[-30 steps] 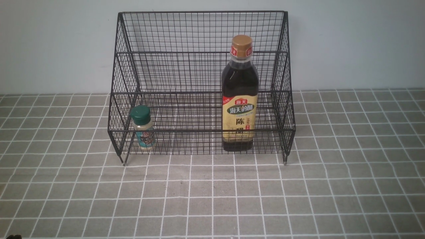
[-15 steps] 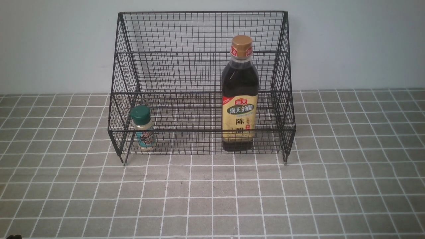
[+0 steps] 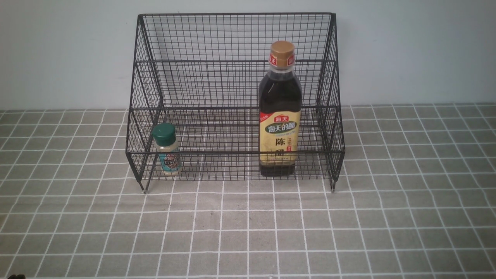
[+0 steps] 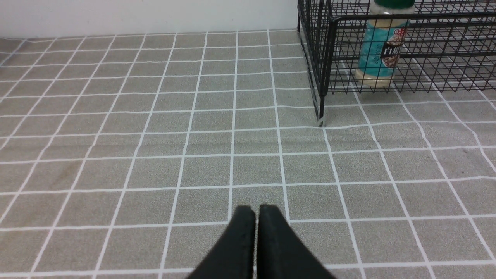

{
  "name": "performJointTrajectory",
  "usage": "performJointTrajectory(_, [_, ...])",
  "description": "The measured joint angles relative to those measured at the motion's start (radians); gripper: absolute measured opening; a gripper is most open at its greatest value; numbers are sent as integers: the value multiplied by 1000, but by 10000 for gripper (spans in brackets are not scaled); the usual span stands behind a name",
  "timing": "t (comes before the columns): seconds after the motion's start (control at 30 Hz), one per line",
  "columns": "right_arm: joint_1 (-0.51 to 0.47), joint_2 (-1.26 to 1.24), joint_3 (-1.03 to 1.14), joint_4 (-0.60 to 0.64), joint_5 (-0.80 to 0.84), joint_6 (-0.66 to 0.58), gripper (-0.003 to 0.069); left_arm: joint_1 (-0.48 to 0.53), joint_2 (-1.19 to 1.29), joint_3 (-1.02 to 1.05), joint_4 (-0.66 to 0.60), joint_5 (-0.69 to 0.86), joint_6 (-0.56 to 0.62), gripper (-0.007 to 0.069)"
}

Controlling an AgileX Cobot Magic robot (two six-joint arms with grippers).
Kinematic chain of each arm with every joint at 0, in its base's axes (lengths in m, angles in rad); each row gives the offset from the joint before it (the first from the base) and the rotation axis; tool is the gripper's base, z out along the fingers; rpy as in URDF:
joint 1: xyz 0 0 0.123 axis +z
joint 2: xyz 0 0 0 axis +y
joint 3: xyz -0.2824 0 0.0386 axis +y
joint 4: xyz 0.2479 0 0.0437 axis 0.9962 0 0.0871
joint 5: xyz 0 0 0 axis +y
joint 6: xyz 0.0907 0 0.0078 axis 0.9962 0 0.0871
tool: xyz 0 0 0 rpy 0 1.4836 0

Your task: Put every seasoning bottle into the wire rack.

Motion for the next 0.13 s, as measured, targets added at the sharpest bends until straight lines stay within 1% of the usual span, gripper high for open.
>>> performJointTrajectory(0.13, [0, 0, 0, 0, 0, 0, -14, 0, 0, 0, 0, 0, 0, -7])
